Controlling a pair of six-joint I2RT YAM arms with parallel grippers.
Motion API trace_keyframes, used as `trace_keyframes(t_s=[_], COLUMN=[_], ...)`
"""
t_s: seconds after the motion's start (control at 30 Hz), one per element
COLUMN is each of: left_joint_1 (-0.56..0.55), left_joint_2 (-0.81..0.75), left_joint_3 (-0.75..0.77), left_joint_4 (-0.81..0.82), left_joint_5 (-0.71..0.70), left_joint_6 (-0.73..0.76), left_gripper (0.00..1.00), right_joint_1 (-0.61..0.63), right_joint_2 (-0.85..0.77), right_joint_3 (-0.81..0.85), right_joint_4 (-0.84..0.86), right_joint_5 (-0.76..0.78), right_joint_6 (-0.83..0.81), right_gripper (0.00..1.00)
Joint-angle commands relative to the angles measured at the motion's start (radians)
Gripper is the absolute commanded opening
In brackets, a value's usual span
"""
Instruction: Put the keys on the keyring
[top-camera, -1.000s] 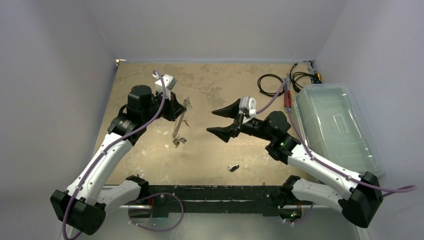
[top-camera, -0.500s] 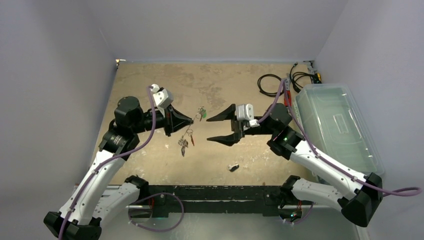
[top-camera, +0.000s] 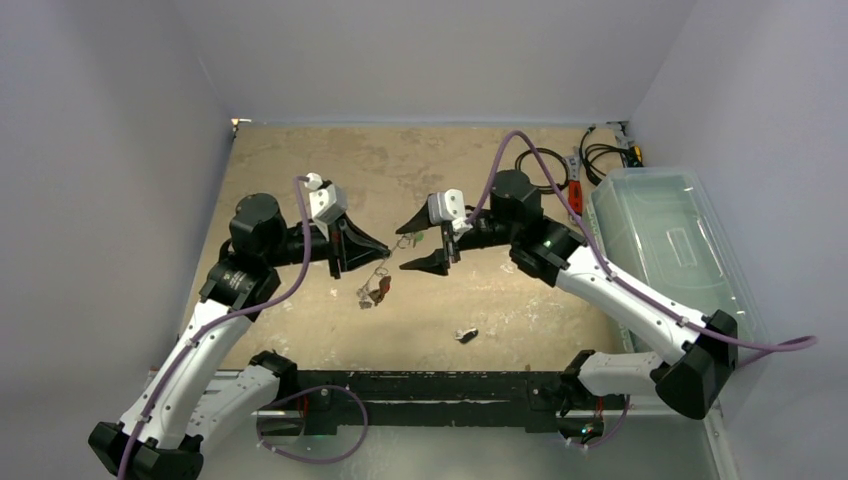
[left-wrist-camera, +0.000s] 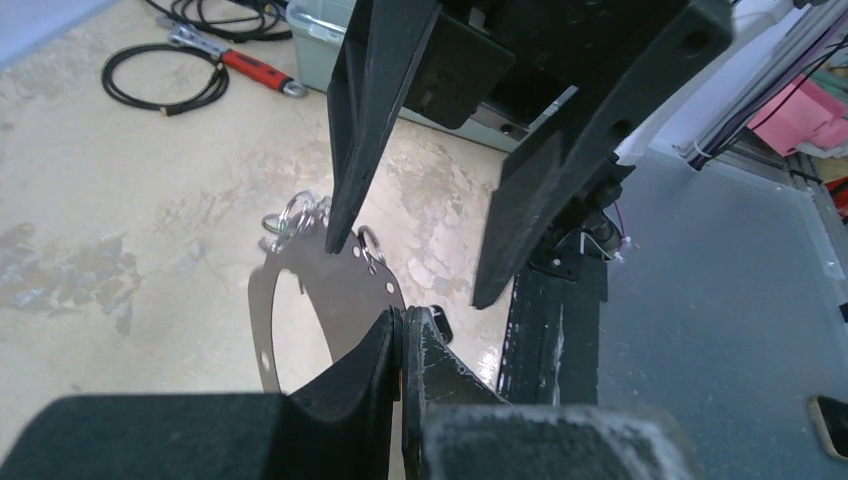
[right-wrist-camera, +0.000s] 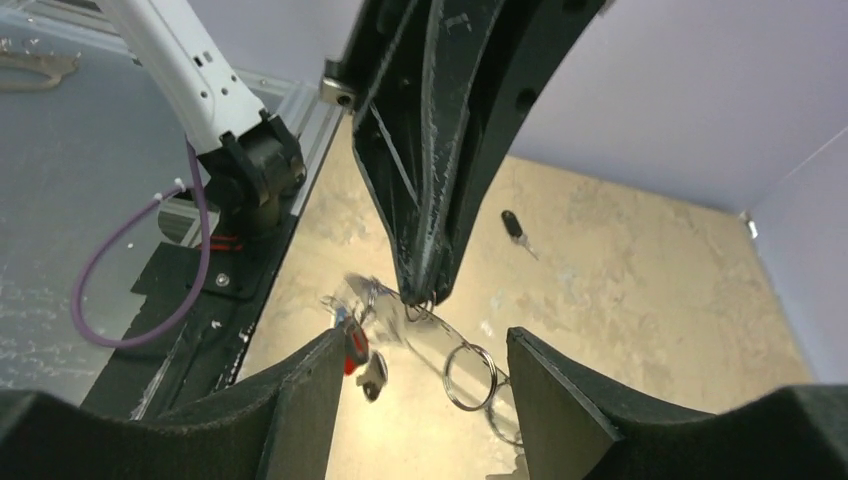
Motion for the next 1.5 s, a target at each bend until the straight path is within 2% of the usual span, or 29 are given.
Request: trace_keyframes(t_s=[0.0, 0.3, 0.53, 0.77, 0.83, 0.9, 1.0, 1.37, 1.47], left_joint_1=[-0.003, -0.004, -0.004, -0.004, -0.004, -0.004, -0.004, -0.002, -0.002], left_joint_2=[-0.015, -0.020, -0.024, -0.033, -0.035, -0.042, -0.056, -0.112, -0.138], left_joint_3=[-0.004, -0.011, -0.021, -0.024, -0.024, -0.025, -0.025, -0.038, -0.048], left_joint_4=[0.087, 0.099, 0.114, 0.115, 0.116, 0.117, 0.111, 0.100, 0.123], left_joint_5=[0.052, 0.064, 0.068, 0.058, 0.054, 0.045, 0.021, -0.191, -0.192], left_joint_6=[-0.018, -0.030, -0.044, -0.050, -0.052, -0.051, -0.051, -0.074, -0.075], left_gripper=[0.00, 0.00, 0.00, 0.00, 0.00, 0.00, 0.00, 0.00, 0.00], right_joint_1=[-0.006, -0.004, 0.019, 0.041, 0.045, 0.049, 0.061, 0.070, 0.071], right_joint_2=[0.029, 0.068, 0.085, 0.090, 0.091, 0.096, 0.103, 0.023, -0.004], right_joint_3=[0.055, 0.077, 0.088, 0.092, 0.093, 0.095, 0.103, 0.042, 0.019], right_joint_4=[-0.103, -0.124, -0.130, -0.143, -0.146, -0.156, -0.183, -0.088, -0.058], right_joint_5=[-0.013, -0.023, -0.051, -0.069, -0.064, -0.051, -0.015, 0.048, 0.050], right_joint_6=[-0.058, -0.072, -0.068, -0.071, -0.071, -0.076, -0.091, -0.058, -0.049], right_gripper=[0.61, 0.48, 0.30, 0.33, 0.30, 0.22, 0.00, 0.00, 0.00])
